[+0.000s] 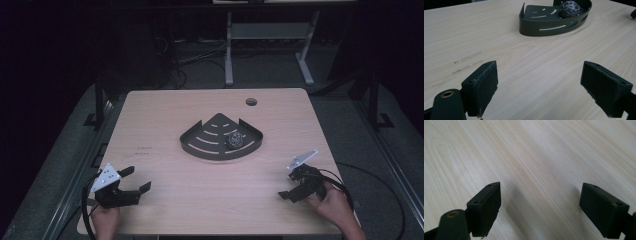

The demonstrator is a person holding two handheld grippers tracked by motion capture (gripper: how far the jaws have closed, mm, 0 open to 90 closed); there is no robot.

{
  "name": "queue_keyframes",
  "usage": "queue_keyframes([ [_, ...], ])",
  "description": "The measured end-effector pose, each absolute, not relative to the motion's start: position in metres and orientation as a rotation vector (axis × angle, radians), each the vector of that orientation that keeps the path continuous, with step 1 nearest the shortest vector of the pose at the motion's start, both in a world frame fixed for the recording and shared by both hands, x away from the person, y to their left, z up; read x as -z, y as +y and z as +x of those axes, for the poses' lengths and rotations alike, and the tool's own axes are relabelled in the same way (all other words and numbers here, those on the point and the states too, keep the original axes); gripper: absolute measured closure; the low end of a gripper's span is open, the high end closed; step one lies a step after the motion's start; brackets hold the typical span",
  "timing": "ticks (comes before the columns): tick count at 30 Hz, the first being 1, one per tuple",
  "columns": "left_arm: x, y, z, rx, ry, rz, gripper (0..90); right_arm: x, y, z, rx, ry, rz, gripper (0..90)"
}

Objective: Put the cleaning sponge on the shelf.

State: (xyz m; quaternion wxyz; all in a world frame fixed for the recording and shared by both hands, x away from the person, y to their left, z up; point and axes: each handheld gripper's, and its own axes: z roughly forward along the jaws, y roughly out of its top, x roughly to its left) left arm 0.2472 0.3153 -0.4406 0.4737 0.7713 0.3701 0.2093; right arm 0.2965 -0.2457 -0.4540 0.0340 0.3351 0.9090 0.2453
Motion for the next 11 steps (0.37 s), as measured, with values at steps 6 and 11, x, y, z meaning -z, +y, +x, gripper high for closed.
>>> queue_keyframes([
  [6,0.4409,0.3144,0.2477,-0.509,0.906,1.886,13.7,0.4563,-0.2482,0.2908,-0.769,2.785,1.034,16.4],
  [11,0.4405,0.3159,0.2474,-0.515,0.907,1.886,13.7,0.4519,-0.2473,0.2872,-0.783,2.767,1.022,16.4],
])
